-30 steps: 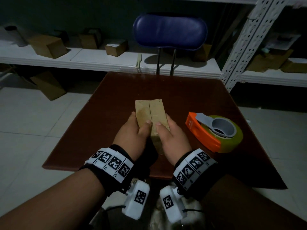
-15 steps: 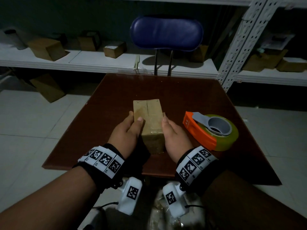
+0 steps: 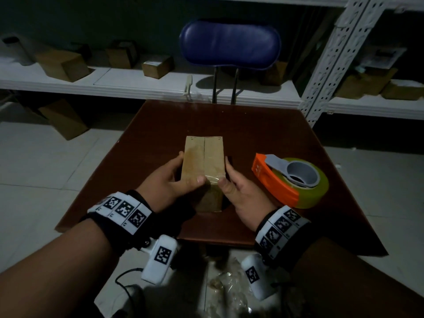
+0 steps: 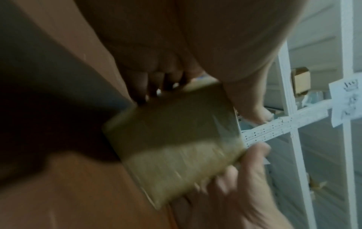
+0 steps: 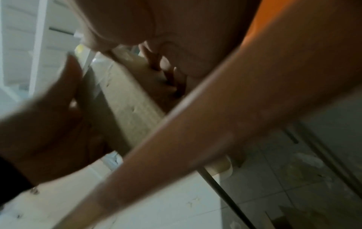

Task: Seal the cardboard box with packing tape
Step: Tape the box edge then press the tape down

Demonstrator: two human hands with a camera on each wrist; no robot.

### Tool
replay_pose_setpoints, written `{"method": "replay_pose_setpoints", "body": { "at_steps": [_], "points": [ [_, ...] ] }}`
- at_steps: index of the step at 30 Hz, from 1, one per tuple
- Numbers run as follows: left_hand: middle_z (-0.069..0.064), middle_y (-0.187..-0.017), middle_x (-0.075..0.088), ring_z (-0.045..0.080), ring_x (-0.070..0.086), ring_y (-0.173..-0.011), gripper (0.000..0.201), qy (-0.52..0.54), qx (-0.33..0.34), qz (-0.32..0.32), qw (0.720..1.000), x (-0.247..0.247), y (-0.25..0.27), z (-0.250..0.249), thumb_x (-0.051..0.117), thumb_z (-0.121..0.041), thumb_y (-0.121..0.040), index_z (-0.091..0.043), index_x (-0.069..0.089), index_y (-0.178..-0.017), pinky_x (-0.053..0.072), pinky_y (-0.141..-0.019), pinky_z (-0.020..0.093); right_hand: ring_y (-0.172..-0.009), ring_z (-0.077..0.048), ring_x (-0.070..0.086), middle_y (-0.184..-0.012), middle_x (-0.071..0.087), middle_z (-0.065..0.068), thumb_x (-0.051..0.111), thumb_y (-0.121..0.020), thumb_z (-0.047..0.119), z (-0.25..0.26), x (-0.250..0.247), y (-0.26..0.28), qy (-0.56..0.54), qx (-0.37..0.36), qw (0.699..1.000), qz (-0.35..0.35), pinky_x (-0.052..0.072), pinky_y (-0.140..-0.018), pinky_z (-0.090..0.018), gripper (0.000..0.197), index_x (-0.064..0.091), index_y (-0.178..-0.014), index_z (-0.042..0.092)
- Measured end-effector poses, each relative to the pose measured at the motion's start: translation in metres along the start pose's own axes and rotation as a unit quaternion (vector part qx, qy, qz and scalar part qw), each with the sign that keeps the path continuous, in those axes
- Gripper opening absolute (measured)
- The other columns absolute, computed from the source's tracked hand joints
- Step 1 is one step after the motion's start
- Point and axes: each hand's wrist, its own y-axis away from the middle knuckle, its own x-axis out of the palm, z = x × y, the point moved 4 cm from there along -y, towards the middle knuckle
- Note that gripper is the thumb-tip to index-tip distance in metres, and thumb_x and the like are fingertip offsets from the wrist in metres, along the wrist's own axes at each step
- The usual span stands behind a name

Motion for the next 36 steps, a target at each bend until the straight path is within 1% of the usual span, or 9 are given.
{"method": "replay_pose_setpoints", "body": {
  "at_steps": [5, 10, 14, 17, 20, 23, 26, 33, 36],
  "points": [
    [-0.014, -0.151, 0.045, 0.005, 0.042, -0.137, 0.119, -0.141, 0.028, -0.018, 0.989, -0.013, -0.006, 0.006, 0.087, -0.063, -0.05, -0.027, 0.037, -0.152, 0.036, -0.115, 0.032, -0.144, -0.003, 0.037, -0.161, 0.036, 0.007, 0.056, -0.076, 0.083, 0.004, -0.004, -0.003, 0.041, -0.019, 0.999, -0.007, 0.037, -0.118, -0.037, 0.107, 0.014, -0.161, 0.032],
    [-0.006, -0.155, 0.043, 0.009, 0.038, -0.142, 0.135, -0.171, 0.02, -0.009, 0.985, -0.013, -0.008, 0.014, 0.092, -0.058, -0.04, -0.028, 0.028, -0.155, 0.033, -0.118, 0.037, -0.138, -0.007, 0.048, -0.154, 0.048, 0.009, 0.05, -0.079, 0.082, -0.003, -0.003, 0.0, 0.154, -0.044, 0.987, -0.033, 0.046, -0.11, -0.04, 0.097, 0.012, -0.159, 0.042],
    [-0.008, -0.153, 0.044, 0.006, 0.041, -0.14, 0.127, -0.15, 0.036, -0.009, 0.988, -0.009, -0.006, 0.008, 0.093, -0.037, -0.048, -0.025, 0.028, -0.156, 0.034, -0.113, 0.024, -0.132, -0.009, 0.054, -0.151, 0.05, 0.01, 0.056, -0.077, 0.075, -0.006, -0.004, 0.0, 0.172, -0.046, 0.983, -0.047, 0.05, -0.106, -0.04, 0.096, 0.012, -0.158, 0.045],
    [-0.012, -0.131, 0.065, 0.002, 0.059, -0.122, 0.097, -0.055, 0.034, 0.026, 0.998, -0.005, -0.003, 0.003, 0.09, -0.02, -0.053, -0.032, 0.047, -0.139, 0.048, -0.105, 0.029, -0.123, -0.018, 0.061, -0.149, 0.051, 0.011, 0.063, -0.074, 0.07, -0.005, -0.005, 0.0, 0.166, -0.037, 0.984, -0.044, 0.055, -0.1, -0.044, 0.099, 0.013, -0.157, 0.048],
    [-0.001, -0.123, 0.071, 0.016, 0.068, -0.114, 0.066, 0.086, 0.0, 0.07, 0.994, 0.0, -0.002, -0.001, 0.084, -0.017, -0.073, -0.028, 0.054, -0.132, 0.056, -0.094, 0.034, -0.135, -0.008, 0.051, -0.153, 0.048, 0.011, 0.056, -0.08, 0.076, -0.003, -0.007, 0.001, 0.143, -0.041, 0.987, -0.053, 0.05, -0.106, -0.041, 0.093, 0.021, -0.158, 0.041],
    [0.005, -0.126, 0.069, 0.023, 0.068, -0.112, 0.066, 0.135, -0.027, 0.027, 0.99, 0.0, -0.007, 0.002, 0.08, -0.023, -0.076, -0.024, 0.054, -0.137, 0.055, -0.091, 0.039, -0.128, -0.005, 0.057, -0.143, 0.057, 0.012, 0.041, -0.086, 0.08, 0.0, -0.013, 0.004, 0.099, -0.036, 0.989, -0.106, 0.055, -0.1, -0.043, 0.079, 0.035, -0.153, 0.038],
    [0.006, -0.118, 0.071, 0.021, 0.072, -0.098, 0.054, 0.134, -0.031, -0.022, 0.99, -0.005, -0.01, 0.006, 0.075, -0.014, -0.076, -0.024, 0.063, -0.128, 0.056, -0.077, 0.035, -0.116, -0.005, 0.062, -0.133, 0.059, 0.014, 0.044, -0.099, 0.056, 0.007, -0.021, 0.004, 0.076, -0.025, 0.986, -0.145, 0.062, -0.085, -0.034, 0.058, 0.036, -0.153, 0.035],
    [0.008, -0.098, 0.069, 0.02, 0.07, -0.081, 0.044, 0.124, -0.018, -0.021, 0.992, -0.01, -0.01, 0.004, 0.07, -0.01, -0.062, -0.011, 0.066, -0.105, 0.054, -0.07, 0.036, -0.138, -0.012, 0.046, -0.16, 0.037, 0.007, 0.05, -0.095, 0.056, 0.007, -0.032, -0.001, 0.019, 0.009, 0.979, -0.204, 0.048, -0.107, -0.051, 0.076, 0.018, -0.159, 0.032],
    [0.008, -0.099, 0.07, 0.024, 0.069, -0.085, 0.042, 0.114, -0.018, -0.017, 0.993, -0.011, -0.012, 0.006, 0.071, -0.01, -0.061, -0.013, 0.068, -0.103, 0.053, -0.074, 0.039, -0.135, -0.012, 0.049, -0.152, 0.049, 0.006, 0.047, -0.102, 0.047, 0.01, -0.034, 0.0, 0.028, 0.014, 0.978, -0.205, 0.049, -0.106, -0.048, 0.058, 0.034, -0.155, 0.03]
  ]
}}
